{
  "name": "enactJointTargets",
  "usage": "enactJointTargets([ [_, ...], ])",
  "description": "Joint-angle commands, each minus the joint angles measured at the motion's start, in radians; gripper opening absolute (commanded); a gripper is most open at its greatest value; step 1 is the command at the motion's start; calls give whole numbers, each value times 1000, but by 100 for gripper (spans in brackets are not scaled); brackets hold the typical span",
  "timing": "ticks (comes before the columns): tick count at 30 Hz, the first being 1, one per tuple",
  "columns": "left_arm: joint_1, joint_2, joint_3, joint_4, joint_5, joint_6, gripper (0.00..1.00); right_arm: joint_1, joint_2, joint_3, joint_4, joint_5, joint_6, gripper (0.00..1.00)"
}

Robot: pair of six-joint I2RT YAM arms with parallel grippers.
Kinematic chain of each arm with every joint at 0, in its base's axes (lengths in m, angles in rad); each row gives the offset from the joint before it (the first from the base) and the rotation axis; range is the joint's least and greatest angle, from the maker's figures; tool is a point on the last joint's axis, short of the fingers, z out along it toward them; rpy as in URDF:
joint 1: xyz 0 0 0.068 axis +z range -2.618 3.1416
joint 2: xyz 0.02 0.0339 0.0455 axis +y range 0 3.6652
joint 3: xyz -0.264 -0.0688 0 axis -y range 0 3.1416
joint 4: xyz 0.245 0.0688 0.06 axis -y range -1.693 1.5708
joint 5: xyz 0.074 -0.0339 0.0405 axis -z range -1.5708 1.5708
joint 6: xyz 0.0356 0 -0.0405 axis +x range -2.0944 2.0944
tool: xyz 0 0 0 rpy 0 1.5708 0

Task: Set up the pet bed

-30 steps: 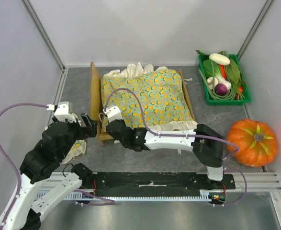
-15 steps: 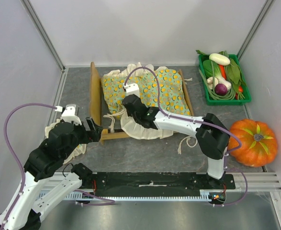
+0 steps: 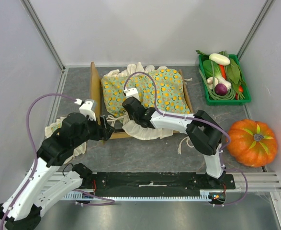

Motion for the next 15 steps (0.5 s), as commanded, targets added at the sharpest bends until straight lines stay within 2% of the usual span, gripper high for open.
enactJointTargets([
  [1, 3, 82, 2, 148, 103, 67, 74, -32, -48, -26, -12, -17, -18, 5],
  [3, 3, 140, -9, 194, 99, 71, 74, -40, -62, -34, 0, -53, -18, 5],
  [6, -2, 231, -21, 241, 79, 73, 68, -49, -77, -49, 14, -76, -15, 5],
  [10, -3, 304, -62, 291, -45, 52, 58, -72, -87, -63, 28, -128, -10, 5],
  [15, -5, 367, -111, 359, -113, 39, 63, -95, -100, -75, 38, -184, -10, 5],
])
